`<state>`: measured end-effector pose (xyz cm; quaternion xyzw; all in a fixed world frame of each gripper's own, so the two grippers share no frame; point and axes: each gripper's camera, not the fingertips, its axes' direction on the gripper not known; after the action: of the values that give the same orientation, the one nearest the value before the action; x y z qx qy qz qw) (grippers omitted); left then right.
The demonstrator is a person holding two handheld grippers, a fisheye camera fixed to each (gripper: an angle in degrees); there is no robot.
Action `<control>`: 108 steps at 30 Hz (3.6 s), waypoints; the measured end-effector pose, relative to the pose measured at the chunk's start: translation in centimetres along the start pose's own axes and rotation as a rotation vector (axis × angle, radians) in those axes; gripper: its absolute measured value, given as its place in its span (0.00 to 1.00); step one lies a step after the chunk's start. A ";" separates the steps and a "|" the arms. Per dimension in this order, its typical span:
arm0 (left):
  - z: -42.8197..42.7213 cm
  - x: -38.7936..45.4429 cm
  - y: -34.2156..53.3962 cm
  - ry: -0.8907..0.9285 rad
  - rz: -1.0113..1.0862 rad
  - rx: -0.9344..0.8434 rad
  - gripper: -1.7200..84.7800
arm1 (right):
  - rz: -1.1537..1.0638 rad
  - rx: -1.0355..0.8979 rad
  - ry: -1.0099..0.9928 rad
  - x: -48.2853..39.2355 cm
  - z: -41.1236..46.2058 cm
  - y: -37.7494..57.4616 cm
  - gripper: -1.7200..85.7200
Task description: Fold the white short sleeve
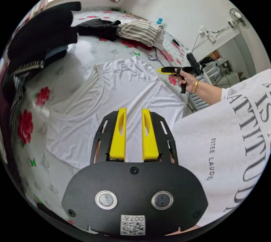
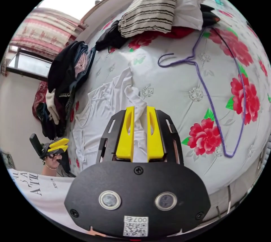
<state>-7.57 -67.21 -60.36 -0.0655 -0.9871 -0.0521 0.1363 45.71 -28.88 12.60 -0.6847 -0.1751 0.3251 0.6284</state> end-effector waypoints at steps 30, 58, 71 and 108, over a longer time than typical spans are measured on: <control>19.7 -6.5 -29.7 0.232 0.079 -0.173 0.01 | -0.045 0.049 -0.201 4.8 -2.2 4.2 0.02; 6.6 -11.0 -3.1 0.035 -0.190 0.030 0.06 | -1.031 -0.430 0.001 -13.2 7.3 23.2 0.03; 8.5 -3.4 -4.8 0.116 -0.074 0.027 0.10 | -0.818 -0.358 0.066 -13.2 10.7 19.0 0.02; -3.7 13.4 25.2 -0.242 -0.776 -0.045 0.12 | -0.395 -0.398 0.112 -2.2 0.5 23.2 0.12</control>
<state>-15.73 -41.29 -50.96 0.3031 -0.9461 -0.1133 -0.0123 39.83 -33.39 -9.52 -0.7642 -0.3303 0.1173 0.5414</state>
